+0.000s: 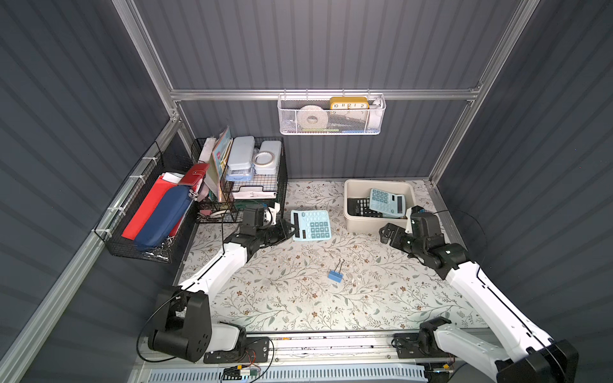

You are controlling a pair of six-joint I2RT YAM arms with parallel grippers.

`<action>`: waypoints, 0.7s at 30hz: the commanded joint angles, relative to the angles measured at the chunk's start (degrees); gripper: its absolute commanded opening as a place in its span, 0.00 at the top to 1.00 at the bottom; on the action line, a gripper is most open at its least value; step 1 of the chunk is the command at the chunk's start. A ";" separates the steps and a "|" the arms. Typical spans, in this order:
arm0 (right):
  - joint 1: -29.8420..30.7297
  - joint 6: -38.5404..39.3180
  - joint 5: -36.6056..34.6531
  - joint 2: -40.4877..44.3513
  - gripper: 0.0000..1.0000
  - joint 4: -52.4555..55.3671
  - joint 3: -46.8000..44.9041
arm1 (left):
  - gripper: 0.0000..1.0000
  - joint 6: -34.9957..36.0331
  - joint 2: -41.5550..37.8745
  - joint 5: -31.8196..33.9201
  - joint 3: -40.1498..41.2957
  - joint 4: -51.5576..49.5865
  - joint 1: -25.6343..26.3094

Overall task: Put the calculator in the storage box
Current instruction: Pick up the calculator at the center of the board, then place the calculator in the storage box.

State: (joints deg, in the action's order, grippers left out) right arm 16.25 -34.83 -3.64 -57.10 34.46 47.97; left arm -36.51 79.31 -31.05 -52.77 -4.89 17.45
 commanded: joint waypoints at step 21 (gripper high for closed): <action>0.27 -1.27 -15.27 15.90 0.01 3.26 -8.98 | 1.00 -4.78 24.37 2.27 -40.43 -3.72 11.61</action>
State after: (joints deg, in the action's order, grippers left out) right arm 16.25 -35.64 -17.15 -42.00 38.13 39.92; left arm -38.87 101.36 -26.94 -90.74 -9.74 28.71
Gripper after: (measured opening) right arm 0.990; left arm 0.130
